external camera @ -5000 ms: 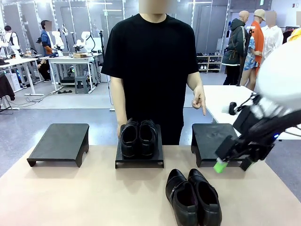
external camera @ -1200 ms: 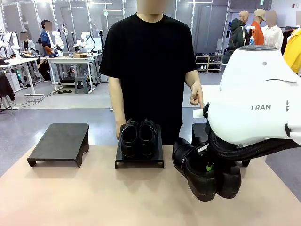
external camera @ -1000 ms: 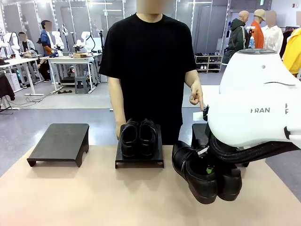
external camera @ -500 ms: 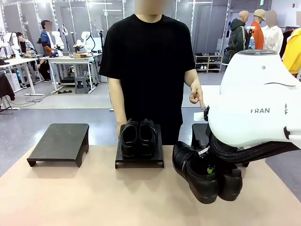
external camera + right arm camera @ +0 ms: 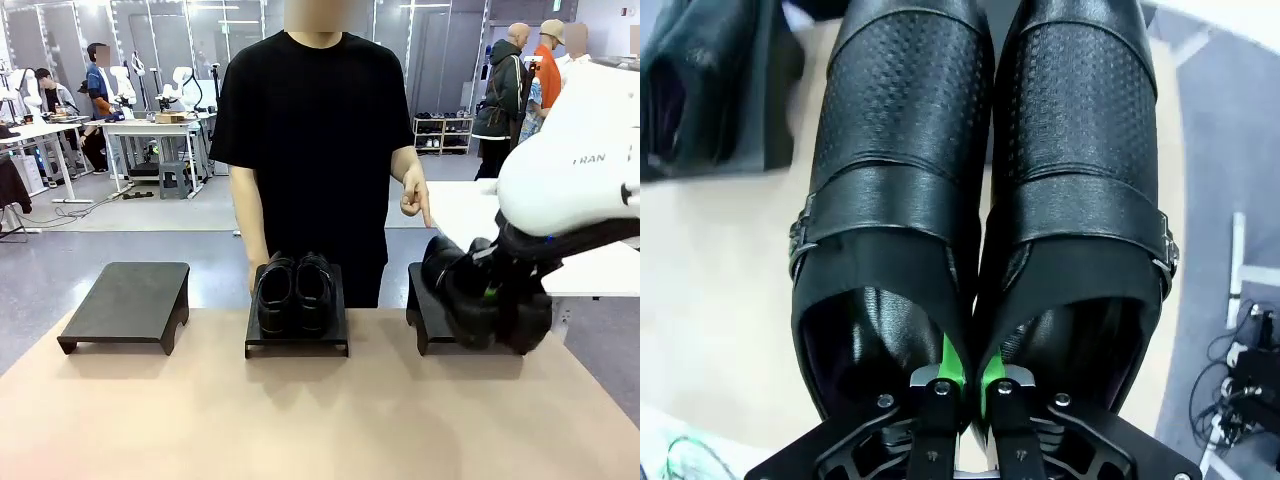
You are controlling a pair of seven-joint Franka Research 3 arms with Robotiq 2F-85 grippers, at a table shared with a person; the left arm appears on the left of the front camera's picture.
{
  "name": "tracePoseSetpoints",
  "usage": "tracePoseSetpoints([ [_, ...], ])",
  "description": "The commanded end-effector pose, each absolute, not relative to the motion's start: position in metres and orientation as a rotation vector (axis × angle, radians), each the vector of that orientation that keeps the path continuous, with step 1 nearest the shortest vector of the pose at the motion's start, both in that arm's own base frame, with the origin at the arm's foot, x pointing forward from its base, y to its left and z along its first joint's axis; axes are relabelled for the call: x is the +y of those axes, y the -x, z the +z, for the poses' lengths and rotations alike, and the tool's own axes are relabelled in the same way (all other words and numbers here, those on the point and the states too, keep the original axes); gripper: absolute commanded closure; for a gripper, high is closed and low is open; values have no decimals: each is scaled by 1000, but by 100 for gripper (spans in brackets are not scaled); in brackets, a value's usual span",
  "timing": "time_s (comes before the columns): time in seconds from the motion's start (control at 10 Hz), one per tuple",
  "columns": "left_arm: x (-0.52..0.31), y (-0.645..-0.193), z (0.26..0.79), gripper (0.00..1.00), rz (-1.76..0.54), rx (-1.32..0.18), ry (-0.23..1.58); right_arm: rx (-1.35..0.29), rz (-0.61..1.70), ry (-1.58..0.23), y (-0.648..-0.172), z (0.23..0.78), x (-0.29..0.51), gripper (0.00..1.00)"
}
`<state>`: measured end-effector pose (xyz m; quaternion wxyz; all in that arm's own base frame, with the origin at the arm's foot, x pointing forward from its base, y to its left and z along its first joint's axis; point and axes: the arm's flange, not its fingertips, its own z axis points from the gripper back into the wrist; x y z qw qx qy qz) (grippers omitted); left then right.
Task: Place the shoes on the stand as instructed by the person.
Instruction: Pick up another pair of Shoes and place it on the Shoes Stand indicated by the person.
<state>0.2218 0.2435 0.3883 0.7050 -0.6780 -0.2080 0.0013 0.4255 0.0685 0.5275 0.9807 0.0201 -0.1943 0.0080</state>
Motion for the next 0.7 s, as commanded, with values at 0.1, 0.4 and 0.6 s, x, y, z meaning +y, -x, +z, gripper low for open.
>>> tracePoseSetpoints([
  [0.1, 244, -223, 390, 0, 4, -475, 1510, -448, 45, -26, -496, 519, 64, 93],
  [0.4, 244, -223, 390, 0, 4, -475, 1510, -453, 39, -37, -544, 492, 54, 93],
  [0.6, 244, -223, 390, 0, 4, -475, 1510, -482, 66, -41, -559, 471, 51, 93],
])
